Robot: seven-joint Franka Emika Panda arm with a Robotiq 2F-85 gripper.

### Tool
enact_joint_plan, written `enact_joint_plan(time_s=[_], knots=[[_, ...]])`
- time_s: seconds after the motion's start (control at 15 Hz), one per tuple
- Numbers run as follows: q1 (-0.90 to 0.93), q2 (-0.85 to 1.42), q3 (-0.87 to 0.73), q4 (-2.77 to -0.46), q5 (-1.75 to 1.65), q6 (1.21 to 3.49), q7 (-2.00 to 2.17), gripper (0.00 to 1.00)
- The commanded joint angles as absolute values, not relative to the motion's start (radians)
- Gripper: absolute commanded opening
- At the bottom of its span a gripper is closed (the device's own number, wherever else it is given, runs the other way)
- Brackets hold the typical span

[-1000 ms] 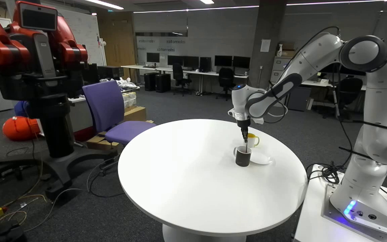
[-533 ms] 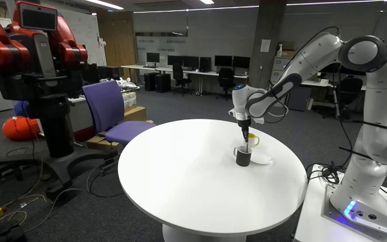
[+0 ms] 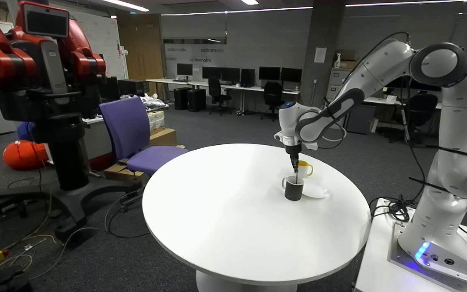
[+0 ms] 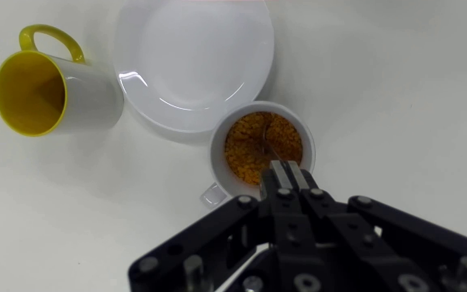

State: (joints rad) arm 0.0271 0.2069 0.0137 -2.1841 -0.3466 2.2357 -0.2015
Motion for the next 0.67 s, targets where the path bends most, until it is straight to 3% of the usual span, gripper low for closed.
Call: enact_joint_plan(time_s=[0.0,0.6], knots=[[0.02,0.196,0.023,-2.17,-0.312,2.232,-0.242,0.0],[0.014,0.229,0.018,-2.123,-0.286,2.238,-0.237,0.0]])
